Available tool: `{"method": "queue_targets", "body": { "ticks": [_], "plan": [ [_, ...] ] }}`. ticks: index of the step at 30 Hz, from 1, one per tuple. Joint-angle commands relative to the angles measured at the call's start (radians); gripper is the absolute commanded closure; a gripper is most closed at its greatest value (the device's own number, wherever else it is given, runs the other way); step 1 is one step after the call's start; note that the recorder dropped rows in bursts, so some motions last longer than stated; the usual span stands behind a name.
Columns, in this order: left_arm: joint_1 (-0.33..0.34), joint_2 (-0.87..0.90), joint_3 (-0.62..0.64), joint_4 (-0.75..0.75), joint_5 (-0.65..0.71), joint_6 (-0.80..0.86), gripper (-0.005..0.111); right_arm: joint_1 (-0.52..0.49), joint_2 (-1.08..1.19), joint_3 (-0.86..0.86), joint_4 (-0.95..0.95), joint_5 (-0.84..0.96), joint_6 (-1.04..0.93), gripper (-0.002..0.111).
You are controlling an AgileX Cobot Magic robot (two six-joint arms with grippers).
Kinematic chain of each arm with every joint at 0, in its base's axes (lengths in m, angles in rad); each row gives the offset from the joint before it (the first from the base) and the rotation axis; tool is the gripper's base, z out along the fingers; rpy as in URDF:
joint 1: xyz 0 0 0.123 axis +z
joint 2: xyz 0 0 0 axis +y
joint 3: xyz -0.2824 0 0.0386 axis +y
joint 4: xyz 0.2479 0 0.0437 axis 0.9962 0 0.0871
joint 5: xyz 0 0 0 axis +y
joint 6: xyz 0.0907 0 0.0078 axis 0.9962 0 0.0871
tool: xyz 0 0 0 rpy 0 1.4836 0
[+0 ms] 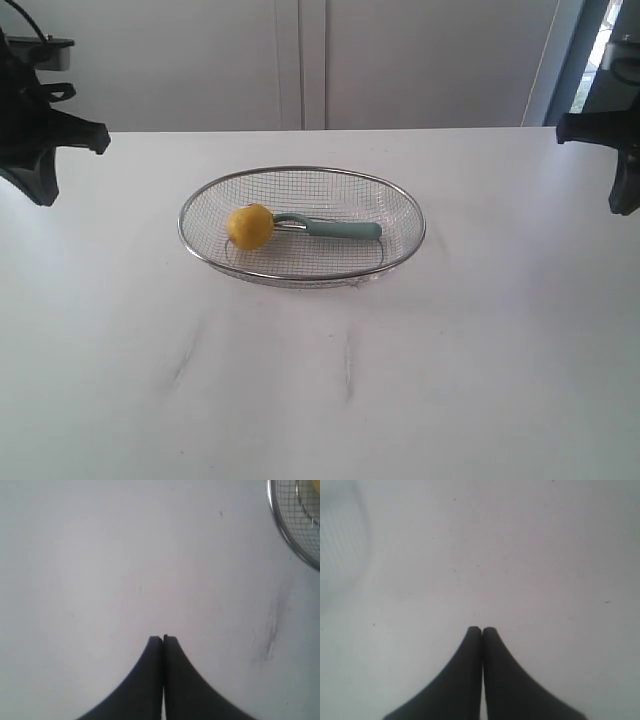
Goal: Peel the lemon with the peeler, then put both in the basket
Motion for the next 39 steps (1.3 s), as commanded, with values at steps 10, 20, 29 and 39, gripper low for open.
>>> {"method": "queue_targets", "body": {
  "ticks": [10, 20, 29, 39],
  "plan": [
    [0.001, -0.208, 0.218, 0.003, -0.079, -0.042, 0.107, -0.008, -0.208, 0.100, -0.005, -0.006, -0.001, 0.108],
    [0.001, -0.318, 0.387, 0.003, -0.213, -0.042, 0.107, -0.008, -0.408, 0.190, -0.005, -0.120, -0.003, 0.108],
    [0.001, -0.399, 0.522, 0.001, -0.276, -0.042, 0.107, -0.008, -0.613, 0.301, -0.005, -0.226, -0.038, 0.108],
    [0.001, -0.425, 0.549, 0.001, -0.297, -0.042, 0.107, -0.008, -0.802, 0.412, -0.007, -0.294, -0.094, 0.108]
  ]
}}
